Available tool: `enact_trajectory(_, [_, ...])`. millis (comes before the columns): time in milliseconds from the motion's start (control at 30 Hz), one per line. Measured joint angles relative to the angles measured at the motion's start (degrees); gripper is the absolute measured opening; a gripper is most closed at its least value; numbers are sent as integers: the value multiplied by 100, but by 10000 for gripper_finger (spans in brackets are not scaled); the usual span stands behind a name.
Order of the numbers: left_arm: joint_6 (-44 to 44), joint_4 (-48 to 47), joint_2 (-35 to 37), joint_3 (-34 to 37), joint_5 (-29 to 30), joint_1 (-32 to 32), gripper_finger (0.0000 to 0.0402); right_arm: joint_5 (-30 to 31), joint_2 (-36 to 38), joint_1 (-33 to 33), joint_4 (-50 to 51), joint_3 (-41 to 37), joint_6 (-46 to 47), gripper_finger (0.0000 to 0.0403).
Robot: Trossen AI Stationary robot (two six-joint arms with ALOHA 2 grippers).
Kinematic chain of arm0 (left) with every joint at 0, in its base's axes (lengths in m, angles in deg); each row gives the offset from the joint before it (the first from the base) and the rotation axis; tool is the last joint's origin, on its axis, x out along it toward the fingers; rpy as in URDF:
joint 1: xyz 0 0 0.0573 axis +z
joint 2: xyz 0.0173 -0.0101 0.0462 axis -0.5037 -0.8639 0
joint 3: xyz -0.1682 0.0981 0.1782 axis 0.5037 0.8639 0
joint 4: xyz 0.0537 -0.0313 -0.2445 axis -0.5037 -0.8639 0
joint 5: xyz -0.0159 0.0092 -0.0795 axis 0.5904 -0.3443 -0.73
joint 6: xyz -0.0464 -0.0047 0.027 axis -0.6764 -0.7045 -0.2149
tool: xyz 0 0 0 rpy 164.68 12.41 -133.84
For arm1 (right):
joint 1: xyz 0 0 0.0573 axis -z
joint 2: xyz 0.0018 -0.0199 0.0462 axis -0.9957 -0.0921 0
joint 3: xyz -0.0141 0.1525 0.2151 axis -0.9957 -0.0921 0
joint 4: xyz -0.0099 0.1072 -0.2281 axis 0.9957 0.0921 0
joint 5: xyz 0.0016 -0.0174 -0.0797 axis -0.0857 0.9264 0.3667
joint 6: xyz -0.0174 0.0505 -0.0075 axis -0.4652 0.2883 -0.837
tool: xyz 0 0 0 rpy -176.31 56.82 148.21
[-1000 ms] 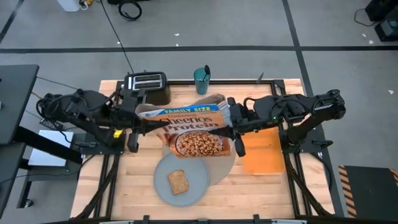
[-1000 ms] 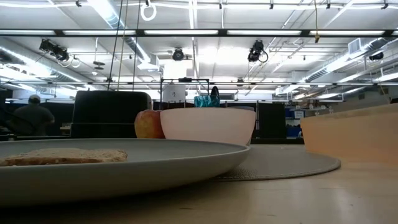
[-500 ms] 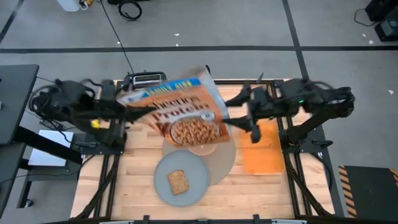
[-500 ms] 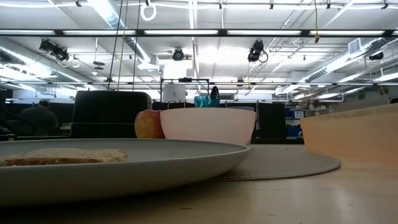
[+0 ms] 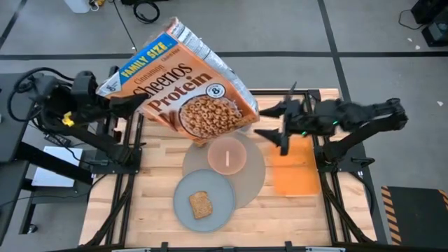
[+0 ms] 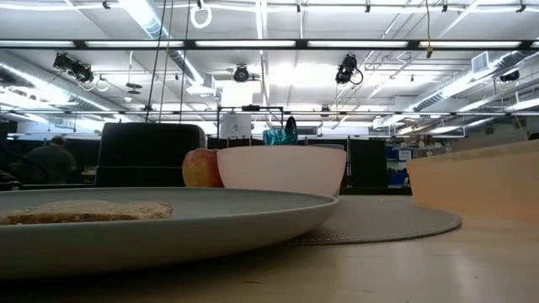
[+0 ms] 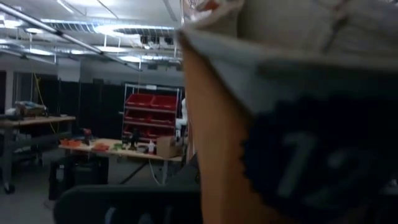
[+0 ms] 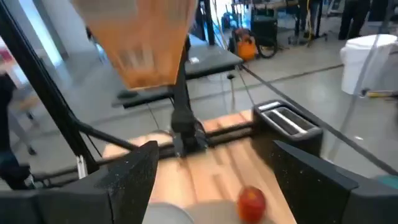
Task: Arrange a breakfast setting
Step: Pour the cereal from the cereal box into the light orange bowl
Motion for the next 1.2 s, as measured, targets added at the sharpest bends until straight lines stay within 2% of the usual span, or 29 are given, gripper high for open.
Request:
enact_trajectory(100, [65, 84, -13, 0, -2, 4, 8, -270, -28, 23, -1753, -997, -48, 319])
enact_trajectory(200, [73, 176, -62, 0, 0, 4, 8, -578, -248, 61, -3583, -1620, -391, 333])
enact_trajectory(300, [74, 236, -100, 0, 0, 4, 8, -719, -470, 137, -4860, -1756, -855, 351])
enact_trajectory(367, [55, 289, -126, 0, 5, 4, 8, -720, -583, 211, -5308, -1696, -1094, 362])
enact_trajectory(533, [37, 307, -277, -7, 45, 4, 8, -1277, -717, 385, -5664, -1395, -1152, 380])
enact_trajectory(833, [-56, 416, -577, -2, 53, 4, 8, -1278, -747, 507, -5981, -1153, -1088, 379])
enact_trajectory(1000, [-73, 668, -801, -7, 65, 4, 8, -1414, -742, 513, -6202, -1153, -980, 348])
enact_trajectory(1200, [-71, 860, -942, -9, 70, 17, 11, -1315, -751, 509, -6469, -1153, -1017, 279])
